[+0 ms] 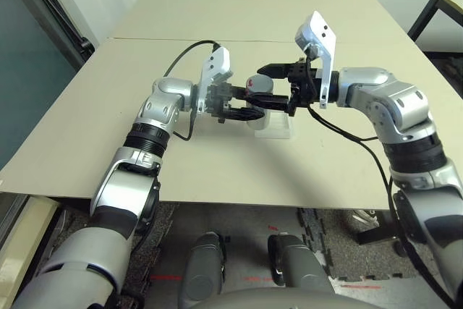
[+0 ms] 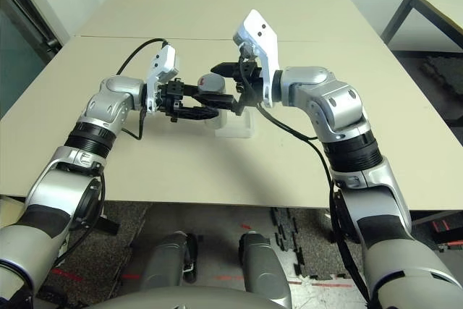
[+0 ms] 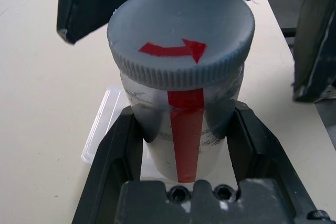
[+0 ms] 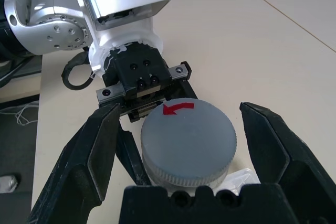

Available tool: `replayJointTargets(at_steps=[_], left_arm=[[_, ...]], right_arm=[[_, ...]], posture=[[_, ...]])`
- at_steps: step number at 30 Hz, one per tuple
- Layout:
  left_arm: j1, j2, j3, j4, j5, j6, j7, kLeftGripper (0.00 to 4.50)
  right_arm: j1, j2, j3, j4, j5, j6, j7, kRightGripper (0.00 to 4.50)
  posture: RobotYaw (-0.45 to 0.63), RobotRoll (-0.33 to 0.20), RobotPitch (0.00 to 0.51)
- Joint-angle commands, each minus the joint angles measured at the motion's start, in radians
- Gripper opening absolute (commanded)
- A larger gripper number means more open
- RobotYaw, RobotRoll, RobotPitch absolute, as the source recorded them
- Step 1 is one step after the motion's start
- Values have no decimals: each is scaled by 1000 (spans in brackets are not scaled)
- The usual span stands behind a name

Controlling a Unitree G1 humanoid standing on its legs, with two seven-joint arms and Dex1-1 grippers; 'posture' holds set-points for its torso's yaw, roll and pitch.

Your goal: Pour the medicine from the bottle into the box.

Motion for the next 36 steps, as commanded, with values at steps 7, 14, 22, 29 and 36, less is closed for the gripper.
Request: replayJointTargets(at_steps=[7,14,22,29,36], left_arm=[[-8,-5,-9,-1,11,-3,-6,2458],[-5,-4,-11,5,15,-8,-8,2458],[-7,-1,-13,15,23,-17,-12,2458],[-2,5,-11,7,27,-17,-6,2458],[0,10,12,15,36,-37,59,2458]], right_arm=[[-13,26,-5,4,-15,-18,16,3203],[-11,37,-29,-20,10,8,11,2594],[-85,55,-105,-6,50,62,-21,2593],[-137,45,-147,112,5,8,-69,2593],[-105,67,-155,265,-113,-142,-200,2593]], posture=[[-20,0,93],[-24,0,92],[-22,0,88],[-10,0,83],[5,0,82]])
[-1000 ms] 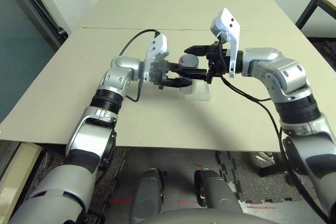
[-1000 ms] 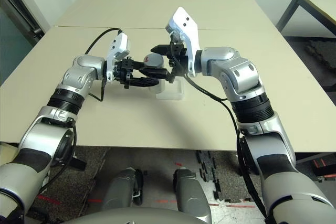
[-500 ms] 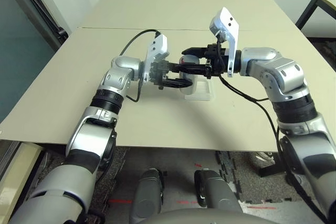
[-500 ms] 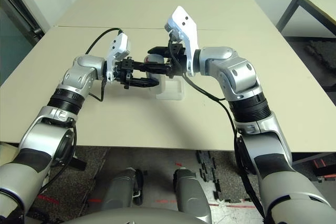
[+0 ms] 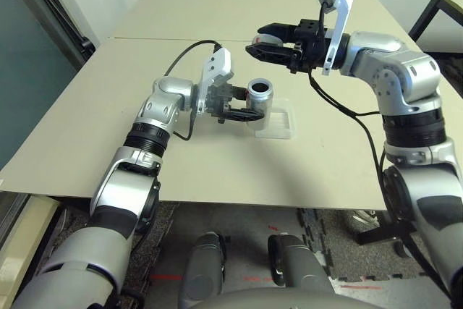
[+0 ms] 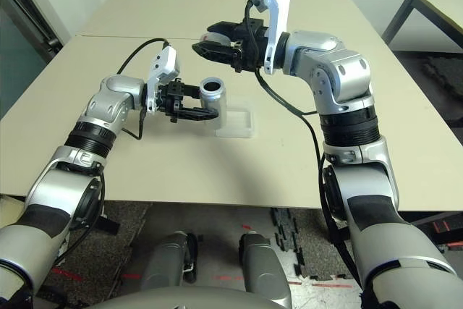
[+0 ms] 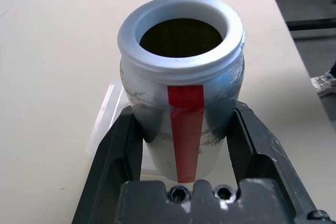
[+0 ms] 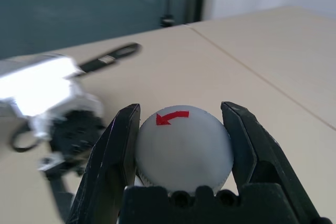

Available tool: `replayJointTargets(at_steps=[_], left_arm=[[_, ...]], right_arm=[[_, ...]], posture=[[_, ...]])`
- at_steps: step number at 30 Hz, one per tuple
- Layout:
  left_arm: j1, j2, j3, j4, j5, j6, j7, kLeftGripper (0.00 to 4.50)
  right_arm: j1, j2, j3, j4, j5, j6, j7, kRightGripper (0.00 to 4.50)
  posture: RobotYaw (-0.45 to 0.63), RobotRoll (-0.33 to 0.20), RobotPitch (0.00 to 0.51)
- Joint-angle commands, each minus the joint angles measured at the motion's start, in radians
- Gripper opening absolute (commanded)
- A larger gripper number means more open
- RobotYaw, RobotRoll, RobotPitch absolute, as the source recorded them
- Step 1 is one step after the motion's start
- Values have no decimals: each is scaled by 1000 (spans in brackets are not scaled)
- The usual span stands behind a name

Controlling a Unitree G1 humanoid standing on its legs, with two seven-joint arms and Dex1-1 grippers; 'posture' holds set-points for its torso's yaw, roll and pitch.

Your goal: Pour the medicine from the bottle into the box.

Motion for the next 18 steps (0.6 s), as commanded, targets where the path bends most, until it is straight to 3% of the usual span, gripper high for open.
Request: replayJointTargets(at_steps=[1,9,18], left_arm=[[1,3,21,16,14,-24,56,2458],[-34,0,98,117,25,-96,259,2458],[-95,-30,201,355,60,-217,628,2458]], right_arm=[[41,23,-27,95,-64,-89,-94,2593],[104,99,-122,224,-103,-234,-299,2593],[138,92,-183,442,-182,-448,-456,2593]], posture=[[10,0,81],[24,0,75],[43,0,72]])
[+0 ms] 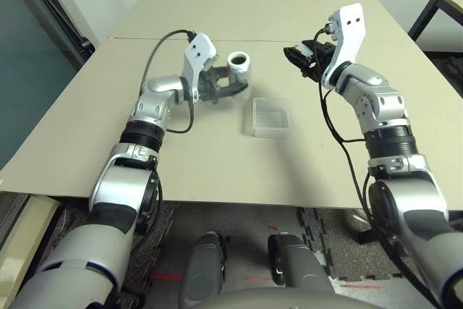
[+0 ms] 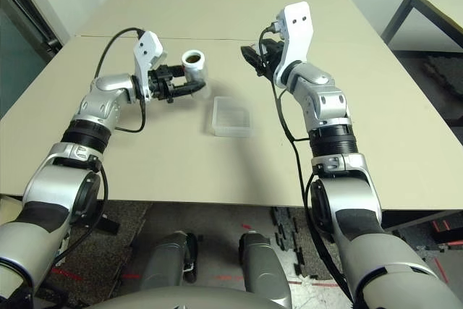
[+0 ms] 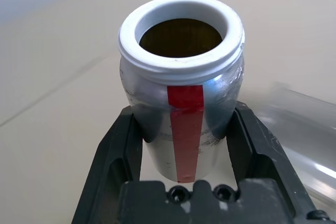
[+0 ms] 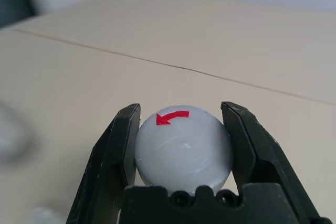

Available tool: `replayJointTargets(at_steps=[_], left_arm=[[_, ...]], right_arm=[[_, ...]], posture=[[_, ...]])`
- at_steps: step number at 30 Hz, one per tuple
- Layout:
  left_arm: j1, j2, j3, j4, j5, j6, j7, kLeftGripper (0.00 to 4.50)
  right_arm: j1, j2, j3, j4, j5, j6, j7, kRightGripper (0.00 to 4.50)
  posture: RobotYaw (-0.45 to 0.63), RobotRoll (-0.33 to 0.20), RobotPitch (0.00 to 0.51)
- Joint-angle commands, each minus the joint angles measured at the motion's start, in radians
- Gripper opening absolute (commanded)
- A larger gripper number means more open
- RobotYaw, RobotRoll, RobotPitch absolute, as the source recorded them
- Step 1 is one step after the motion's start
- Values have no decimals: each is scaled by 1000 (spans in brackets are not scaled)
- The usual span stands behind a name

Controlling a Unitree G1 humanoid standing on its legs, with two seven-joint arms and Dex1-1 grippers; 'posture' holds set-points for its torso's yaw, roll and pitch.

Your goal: Pour the medicine from the bottle into the box.

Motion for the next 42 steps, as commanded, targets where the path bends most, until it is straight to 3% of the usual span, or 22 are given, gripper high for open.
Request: replayJointTargets(at_steps=[1,11,26,42], left_arm=[[-23,-25,30,81,21,-53,115,2458],[-55,-67,101,229,21,-110,301,2458],[-25,-70,112,260,35,-139,354,2458],[8,-76,110,265,39,-111,362,2458]], right_arm=[[27,-3,-34,77,-15,-74,-34,2593],[70,4,-74,228,-27,-207,-111,2593],[102,21,-75,357,-34,-283,-136,2593],[119,62,-74,372,-28,-203,-143,2593]], posture=[[44,0,72],[37,0,74],[35,0,76],[43,0,79]])
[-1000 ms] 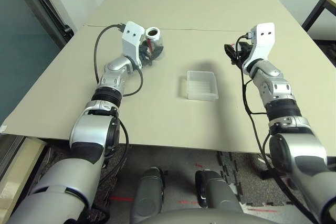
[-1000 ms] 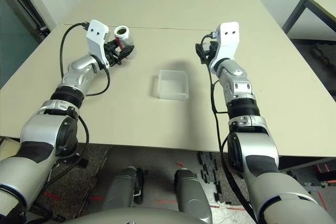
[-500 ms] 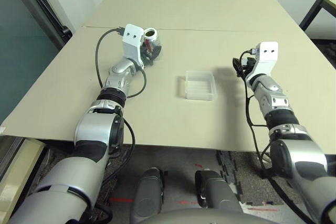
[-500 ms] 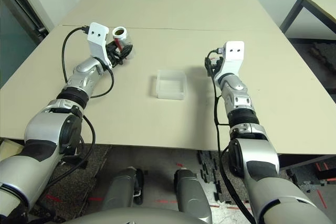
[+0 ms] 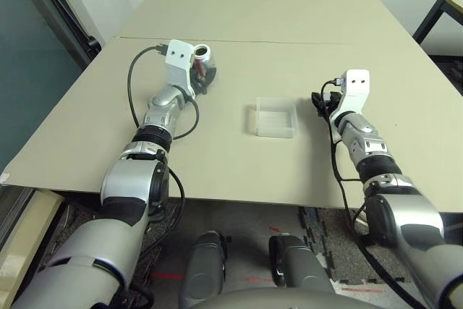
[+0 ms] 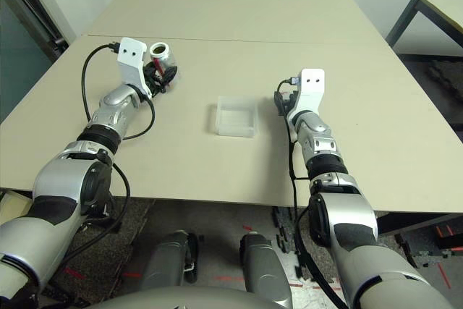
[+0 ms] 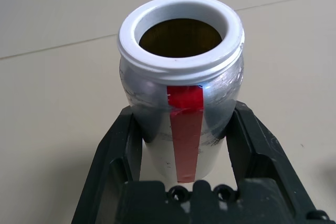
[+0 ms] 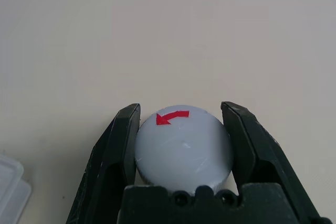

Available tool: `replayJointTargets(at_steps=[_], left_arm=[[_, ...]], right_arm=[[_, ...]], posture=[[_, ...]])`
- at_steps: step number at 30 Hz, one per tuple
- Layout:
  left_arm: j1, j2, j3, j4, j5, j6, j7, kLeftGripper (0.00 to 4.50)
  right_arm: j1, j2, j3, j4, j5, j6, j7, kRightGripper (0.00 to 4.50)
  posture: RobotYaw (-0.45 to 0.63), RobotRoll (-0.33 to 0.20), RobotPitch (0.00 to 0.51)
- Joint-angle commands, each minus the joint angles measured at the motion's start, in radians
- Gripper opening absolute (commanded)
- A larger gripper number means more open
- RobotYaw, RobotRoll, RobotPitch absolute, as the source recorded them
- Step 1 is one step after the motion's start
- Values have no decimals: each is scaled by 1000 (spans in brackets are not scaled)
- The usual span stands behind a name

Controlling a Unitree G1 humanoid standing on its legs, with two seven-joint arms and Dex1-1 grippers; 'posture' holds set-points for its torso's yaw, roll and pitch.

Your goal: Pour the medicine from the bottle into the box.

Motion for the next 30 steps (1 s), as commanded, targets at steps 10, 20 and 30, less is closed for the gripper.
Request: replayJointTargets(at_steps=[10,20,30], left_arm=[[-8,-2,6,15,13,19,-7,2458],[-62,14,24,66,16,85,1,2458],[-159,43,-137,107,222,37,-5,2458]], right_arm=[[13,3,-4,-7,-6,33,-4,4500],[72,-42,8,-238,15,174,79,4500],[401,-229,23,-937,86,604,191,4500]], posture=[[35,0,72],[26,0,61],[-23,0,57]])
